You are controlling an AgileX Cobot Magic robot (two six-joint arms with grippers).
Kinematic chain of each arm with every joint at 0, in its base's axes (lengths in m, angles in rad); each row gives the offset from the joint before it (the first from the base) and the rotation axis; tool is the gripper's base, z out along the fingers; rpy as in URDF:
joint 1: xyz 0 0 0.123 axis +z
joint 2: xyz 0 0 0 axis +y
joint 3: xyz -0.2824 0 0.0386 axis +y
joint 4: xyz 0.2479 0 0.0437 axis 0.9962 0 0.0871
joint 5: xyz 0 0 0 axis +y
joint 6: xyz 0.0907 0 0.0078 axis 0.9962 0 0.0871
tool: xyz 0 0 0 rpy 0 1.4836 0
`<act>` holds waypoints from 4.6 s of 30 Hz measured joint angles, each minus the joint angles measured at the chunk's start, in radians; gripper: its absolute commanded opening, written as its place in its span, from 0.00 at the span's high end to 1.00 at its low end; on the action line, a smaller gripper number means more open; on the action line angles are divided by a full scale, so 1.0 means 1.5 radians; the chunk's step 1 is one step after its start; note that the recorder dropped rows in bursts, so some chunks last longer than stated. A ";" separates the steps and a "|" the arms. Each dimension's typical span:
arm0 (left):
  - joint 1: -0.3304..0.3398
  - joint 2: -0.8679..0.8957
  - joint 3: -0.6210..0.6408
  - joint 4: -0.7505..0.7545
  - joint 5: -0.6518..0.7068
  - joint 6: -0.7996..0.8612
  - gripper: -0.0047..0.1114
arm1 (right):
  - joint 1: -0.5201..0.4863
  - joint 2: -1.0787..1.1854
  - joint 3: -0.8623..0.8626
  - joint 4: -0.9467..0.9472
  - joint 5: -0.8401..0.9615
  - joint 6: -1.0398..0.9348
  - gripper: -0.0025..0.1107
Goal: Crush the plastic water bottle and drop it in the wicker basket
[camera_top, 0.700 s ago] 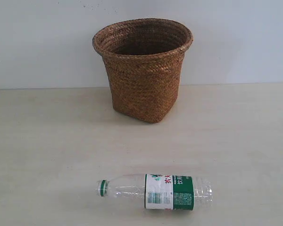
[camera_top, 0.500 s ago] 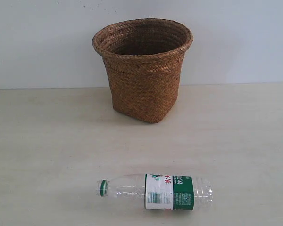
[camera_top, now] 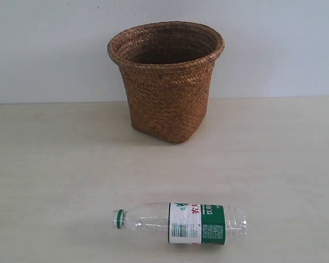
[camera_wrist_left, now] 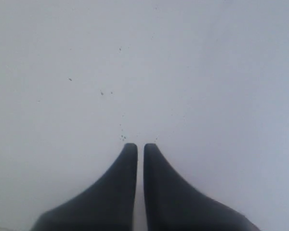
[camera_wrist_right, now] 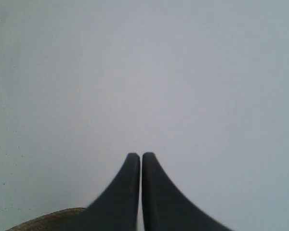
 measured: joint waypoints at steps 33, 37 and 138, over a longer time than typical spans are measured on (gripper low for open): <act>-0.186 0.735 -0.537 0.230 0.486 0.170 0.92 | 0.106 0.681 -0.510 -0.081 0.566 -0.271 0.98; -0.227 0.774 -0.575 0.034 0.563 0.417 0.92 | 0.114 0.733 -0.543 0.023 0.641 -0.408 0.98; -0.270 1.286 -0.668 -0.535 0.679 1.504 0.92 | 0.301 1.186 -0.730 0.286 0.910 -0.574 0.98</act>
